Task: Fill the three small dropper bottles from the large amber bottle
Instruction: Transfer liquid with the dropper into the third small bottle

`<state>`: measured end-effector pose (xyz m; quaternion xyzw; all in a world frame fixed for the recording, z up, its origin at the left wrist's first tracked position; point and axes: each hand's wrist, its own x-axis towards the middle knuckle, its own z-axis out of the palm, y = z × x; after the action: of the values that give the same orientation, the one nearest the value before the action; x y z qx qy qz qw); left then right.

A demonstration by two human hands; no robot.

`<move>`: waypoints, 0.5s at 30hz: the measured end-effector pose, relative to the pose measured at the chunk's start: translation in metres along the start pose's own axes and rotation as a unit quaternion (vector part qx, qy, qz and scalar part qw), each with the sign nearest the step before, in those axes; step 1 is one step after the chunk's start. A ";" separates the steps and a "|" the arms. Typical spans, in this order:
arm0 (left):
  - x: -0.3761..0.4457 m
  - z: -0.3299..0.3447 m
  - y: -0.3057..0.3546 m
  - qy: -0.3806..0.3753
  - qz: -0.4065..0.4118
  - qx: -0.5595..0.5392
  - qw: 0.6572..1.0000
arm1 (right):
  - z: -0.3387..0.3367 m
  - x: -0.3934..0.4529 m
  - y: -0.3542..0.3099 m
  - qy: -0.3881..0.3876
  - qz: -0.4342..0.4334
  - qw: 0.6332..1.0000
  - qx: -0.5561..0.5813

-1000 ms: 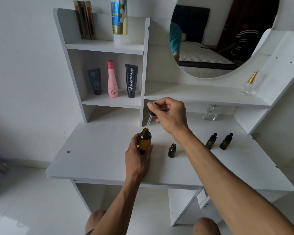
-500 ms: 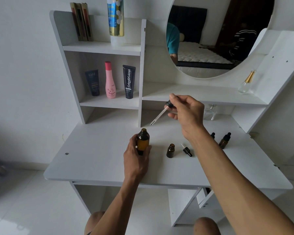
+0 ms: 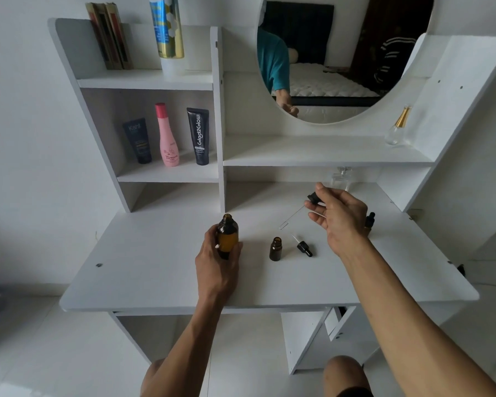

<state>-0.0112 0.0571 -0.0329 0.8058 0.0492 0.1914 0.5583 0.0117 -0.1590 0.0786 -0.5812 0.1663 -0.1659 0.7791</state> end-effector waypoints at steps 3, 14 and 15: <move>0.000 0.000 0.001 0.001 0.000 0.004 1.000 | -0.004 0.001 0.005 0.001 0.007 1.000 -0.005; 0.000 0.001 0.001 0.003 0.004 0.008 1.000 | -0.008 -0.001 0.015 0.000 0.014 1.000 -0.013; 0.000 0.001 0.001 0.004 0.006 0.010 1.000 | -0.008 -0.001 0.015 0.001 0.014 1.000 -0.015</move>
<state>-0.0114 0.0563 -0.0326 0.8106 0.0488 0.1972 0.5492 0.0083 -0.1619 0.0621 -0.5902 0.1772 -0.1530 0.7726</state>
